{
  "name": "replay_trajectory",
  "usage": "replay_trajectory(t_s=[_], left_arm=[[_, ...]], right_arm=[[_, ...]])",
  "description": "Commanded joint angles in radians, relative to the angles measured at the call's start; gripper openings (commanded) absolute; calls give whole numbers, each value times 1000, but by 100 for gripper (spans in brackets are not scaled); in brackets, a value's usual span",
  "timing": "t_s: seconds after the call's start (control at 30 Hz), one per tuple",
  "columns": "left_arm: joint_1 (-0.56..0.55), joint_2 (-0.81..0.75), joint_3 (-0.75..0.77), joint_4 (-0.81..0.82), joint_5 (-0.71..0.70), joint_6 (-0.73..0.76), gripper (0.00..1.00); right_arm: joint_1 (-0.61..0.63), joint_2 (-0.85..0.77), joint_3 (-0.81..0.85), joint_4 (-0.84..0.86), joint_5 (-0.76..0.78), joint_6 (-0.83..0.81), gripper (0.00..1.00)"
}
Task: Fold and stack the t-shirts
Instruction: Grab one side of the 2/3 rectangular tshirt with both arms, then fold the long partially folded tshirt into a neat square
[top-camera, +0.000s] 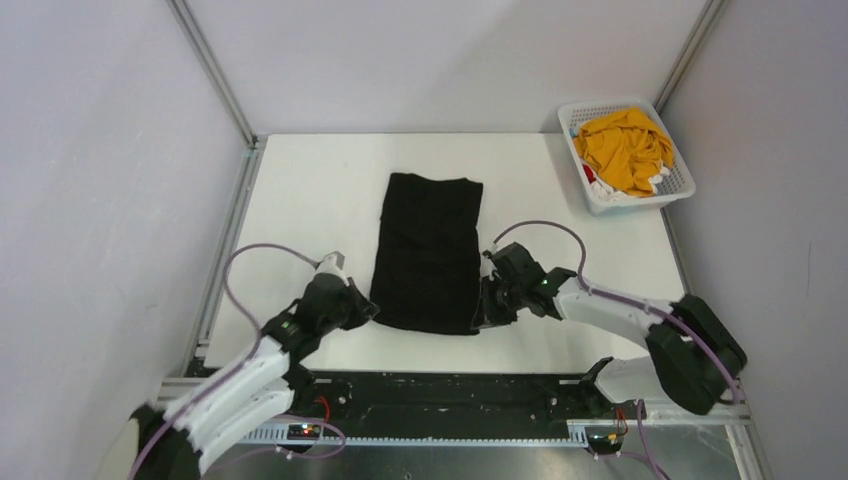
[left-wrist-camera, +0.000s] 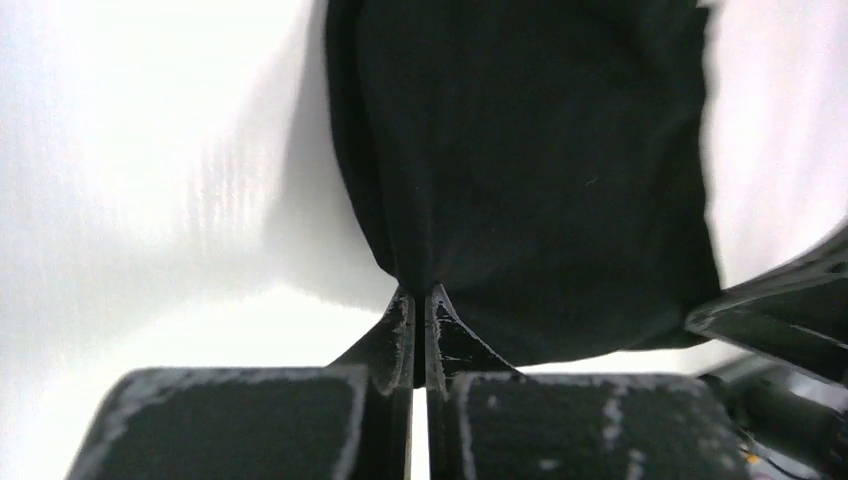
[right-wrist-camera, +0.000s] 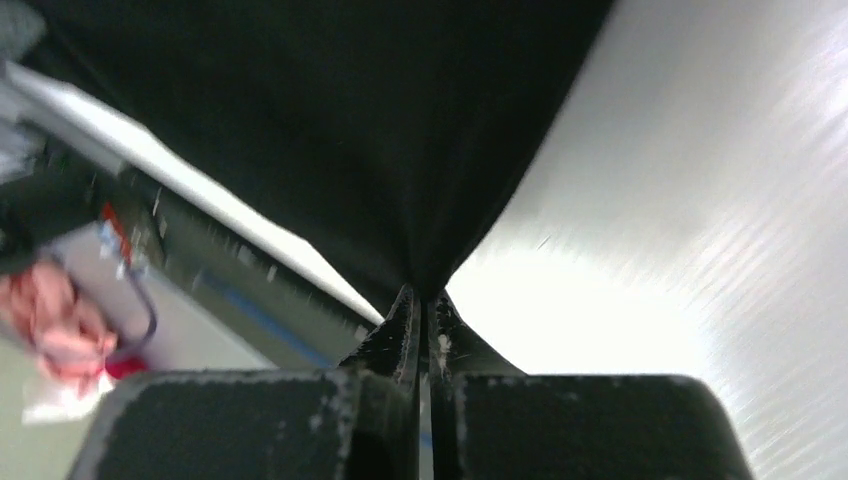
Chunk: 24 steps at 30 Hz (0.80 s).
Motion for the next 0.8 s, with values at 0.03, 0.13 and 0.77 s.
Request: replay_trajectory(t_s=[0.03,0.13,0.77], left_arm=[[-30,-449,-23,-204,42,-38,0],[-34,-627,1,-254,138,-27,0],[-35,-526,195,-209,-137,27,0]], right_arm=[[48,-186,37,-291,-272,-162,0],[73,-262,65,-387,-380,-193,0],[-176,-327,225,-525,-649,-206,0]])
